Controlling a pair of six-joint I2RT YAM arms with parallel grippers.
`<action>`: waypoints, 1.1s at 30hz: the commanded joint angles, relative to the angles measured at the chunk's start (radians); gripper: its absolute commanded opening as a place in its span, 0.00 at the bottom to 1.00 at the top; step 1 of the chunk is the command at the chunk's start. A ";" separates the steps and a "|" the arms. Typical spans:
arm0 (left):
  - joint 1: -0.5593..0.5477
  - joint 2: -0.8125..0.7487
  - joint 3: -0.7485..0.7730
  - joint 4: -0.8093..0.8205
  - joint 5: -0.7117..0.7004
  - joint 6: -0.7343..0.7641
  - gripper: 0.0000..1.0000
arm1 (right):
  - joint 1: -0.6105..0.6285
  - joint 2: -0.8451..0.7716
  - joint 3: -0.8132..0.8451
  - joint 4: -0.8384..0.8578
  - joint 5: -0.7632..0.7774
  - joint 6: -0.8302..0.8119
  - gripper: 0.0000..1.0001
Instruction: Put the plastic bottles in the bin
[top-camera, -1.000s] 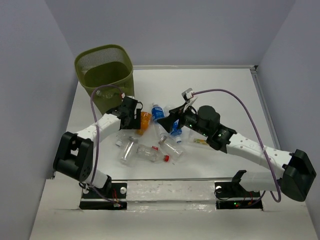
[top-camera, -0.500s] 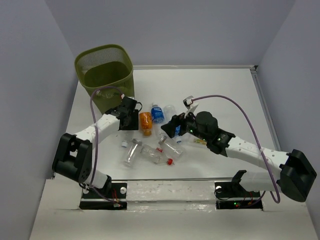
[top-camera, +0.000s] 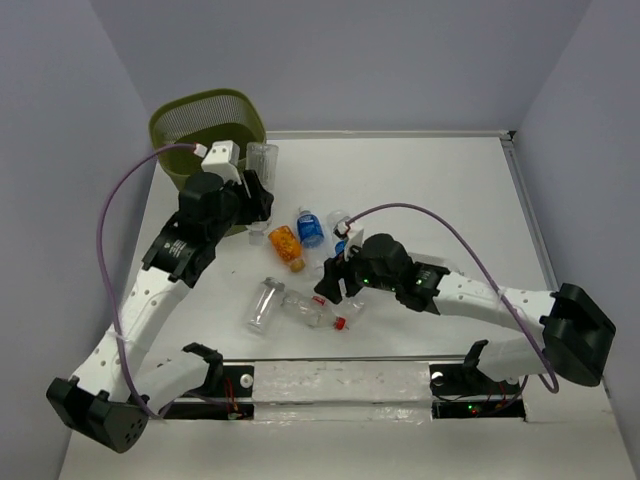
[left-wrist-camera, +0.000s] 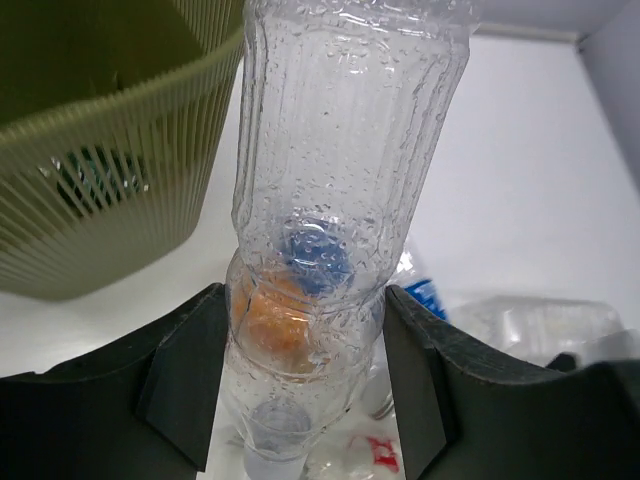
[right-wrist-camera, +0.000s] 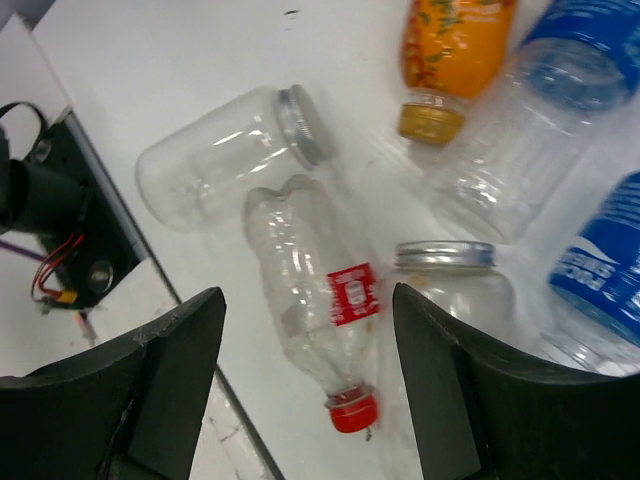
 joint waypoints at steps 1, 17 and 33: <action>-0.001 -0.046 0.144 0.118 0.034 -0.016 0.59 | 0.086 0.043 0.095 -0.037 -0.064 -0.074 0.73; 0.247 0.230 0.419 0.380 -0.268 -0.047 0.63 | 0.186 0.321 0.299 -0.244 0.016 -0.224 0.83; 0.313 0.314 0.346 0.388 -0.063 -0.108 0.99 | 0.205 0.404 0.330 -0.267 0.052 -0.230 0.75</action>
